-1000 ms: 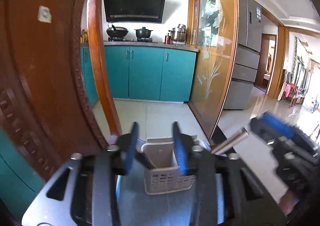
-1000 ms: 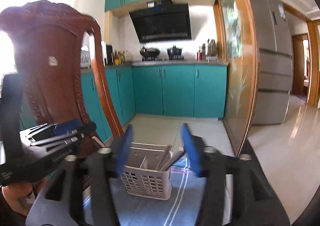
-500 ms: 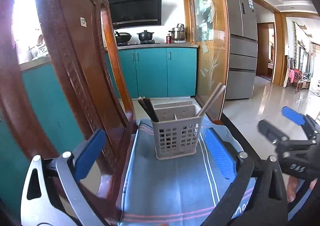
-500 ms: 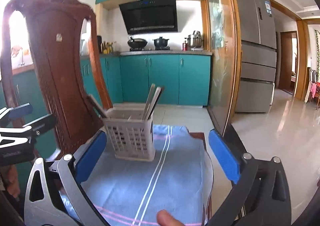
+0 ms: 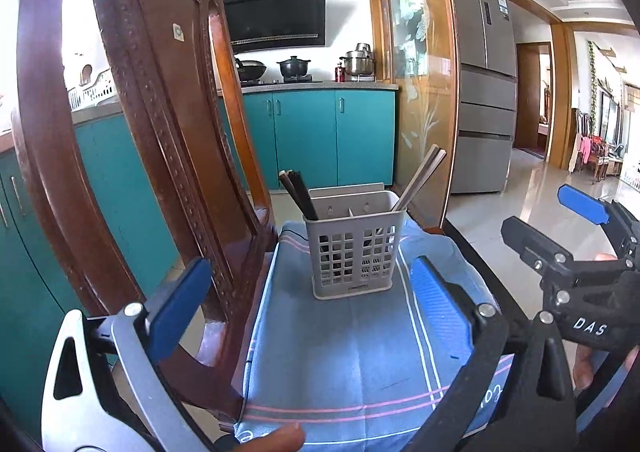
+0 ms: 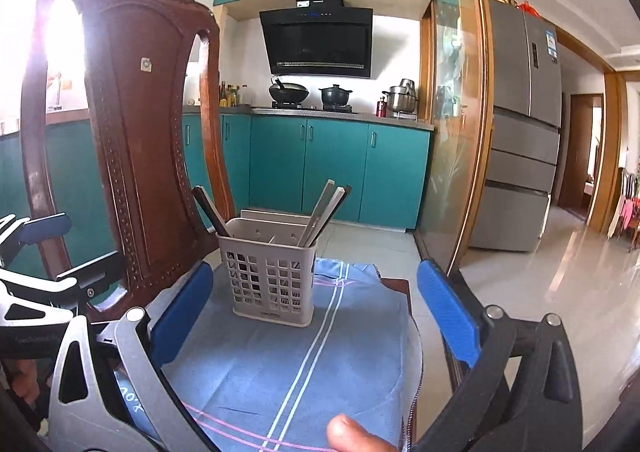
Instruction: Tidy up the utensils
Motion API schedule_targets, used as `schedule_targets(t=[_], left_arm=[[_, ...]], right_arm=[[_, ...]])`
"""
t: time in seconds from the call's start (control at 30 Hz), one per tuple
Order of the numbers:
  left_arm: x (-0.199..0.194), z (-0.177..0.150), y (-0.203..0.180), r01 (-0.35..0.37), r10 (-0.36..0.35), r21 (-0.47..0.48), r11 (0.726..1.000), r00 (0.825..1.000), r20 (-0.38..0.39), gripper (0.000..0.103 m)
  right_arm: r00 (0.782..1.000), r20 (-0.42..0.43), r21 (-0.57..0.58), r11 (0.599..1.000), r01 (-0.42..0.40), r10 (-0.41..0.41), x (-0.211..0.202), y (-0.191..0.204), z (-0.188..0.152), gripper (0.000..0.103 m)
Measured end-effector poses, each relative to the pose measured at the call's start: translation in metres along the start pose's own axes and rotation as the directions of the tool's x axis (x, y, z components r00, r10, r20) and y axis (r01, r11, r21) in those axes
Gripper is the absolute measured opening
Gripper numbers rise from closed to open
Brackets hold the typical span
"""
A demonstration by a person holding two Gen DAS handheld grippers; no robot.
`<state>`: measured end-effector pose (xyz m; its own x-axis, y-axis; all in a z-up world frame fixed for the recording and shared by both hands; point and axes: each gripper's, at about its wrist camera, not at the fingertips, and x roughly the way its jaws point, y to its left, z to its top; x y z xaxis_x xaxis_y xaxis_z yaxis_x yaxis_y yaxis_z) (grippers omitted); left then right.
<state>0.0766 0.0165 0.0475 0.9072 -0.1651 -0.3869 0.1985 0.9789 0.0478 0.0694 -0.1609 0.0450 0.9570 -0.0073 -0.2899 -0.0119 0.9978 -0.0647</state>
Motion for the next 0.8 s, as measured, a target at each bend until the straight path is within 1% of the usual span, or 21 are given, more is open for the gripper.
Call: schedule_targets(t=[0.2, 0.57, 0.8], left_arm=[[0.000, -0.001, 0.002, -0.019, 0.019, -0.002, 1.000, 1.000, -0.006, 0.099], [-0.006, -0.002, 0.003, -0.042, 0.041, 0.004, 0.999, 0.999, 0.010, 0.099], [-0.010, -0.003, 0.001, -0.045, 0.044, 0.006, 0.999, 0.999, 0.023, 0.099]], right_arm=[[1.000, -0.005, 0.016, 1.000, -0.001, 0.001, 0.000, -0.003, 0.000, 0.100], [1.000, 0.023, -0.003, 1.000, 0.007, -0.007, -0.009, 0.001, -0.002, 0.100], [0.999, 0.031, 0.001, 1.000, -0.007, 0.007, -0.011, 0.000, -0.004, 0.100]])
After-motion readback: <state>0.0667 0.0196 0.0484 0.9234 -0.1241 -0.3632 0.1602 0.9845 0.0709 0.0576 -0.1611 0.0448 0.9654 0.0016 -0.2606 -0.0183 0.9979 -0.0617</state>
